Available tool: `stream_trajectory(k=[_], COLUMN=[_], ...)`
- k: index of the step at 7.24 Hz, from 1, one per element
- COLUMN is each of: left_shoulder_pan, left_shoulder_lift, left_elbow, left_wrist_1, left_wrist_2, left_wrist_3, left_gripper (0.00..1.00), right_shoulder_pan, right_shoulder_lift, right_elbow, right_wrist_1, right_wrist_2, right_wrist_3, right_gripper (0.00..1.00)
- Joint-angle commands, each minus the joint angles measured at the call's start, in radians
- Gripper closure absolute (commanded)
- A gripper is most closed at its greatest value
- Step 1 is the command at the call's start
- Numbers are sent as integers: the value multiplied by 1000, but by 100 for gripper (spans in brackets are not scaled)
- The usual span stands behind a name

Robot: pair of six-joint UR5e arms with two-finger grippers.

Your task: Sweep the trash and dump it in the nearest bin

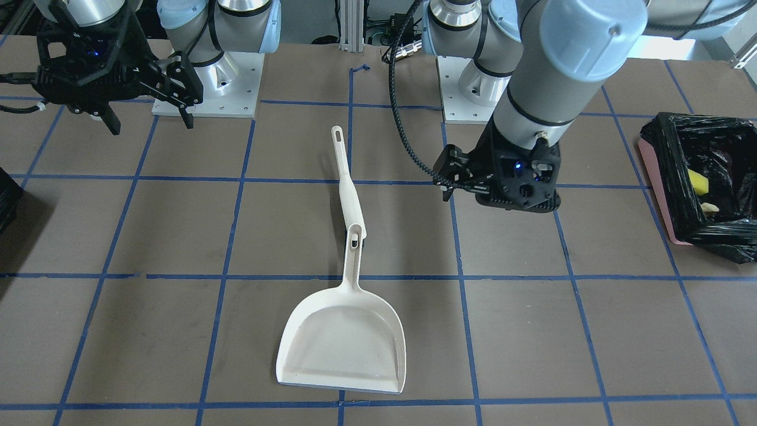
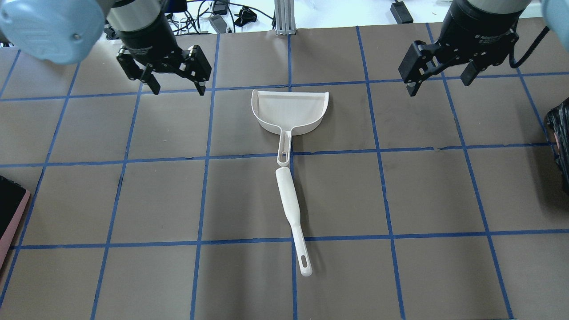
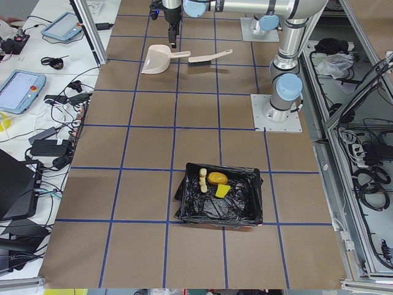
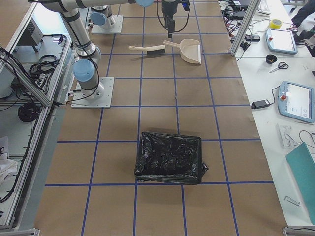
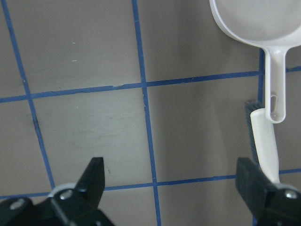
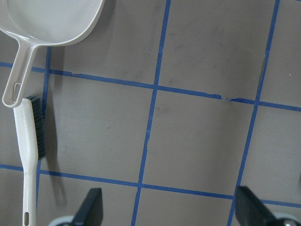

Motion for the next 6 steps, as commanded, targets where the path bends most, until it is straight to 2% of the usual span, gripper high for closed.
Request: stream_trajectory(k=[1, 3, 6], left_shoulder_pan=[53, 100, 105], left_shoulder_lift=[62, 84, 105], left_elbow=[-21, -35, -45], left_wrist_1=[-35, -42, -63], left_wrist_2=[12, 3, 1], left_wrist_3=[40, 87, 91], left_gripper=[0, 0, 0], right_shoulder_pan=[0, 0, 0], right_shoulder_lift=[0, 0, 0], right_elbow=[0, 0, 0], right_wrist_1=[0, 0, 0], right_wrist_2=[0, 0, 0], right_wrist_3=[0, 0, 0], right_gripper=[0, 0, 0])
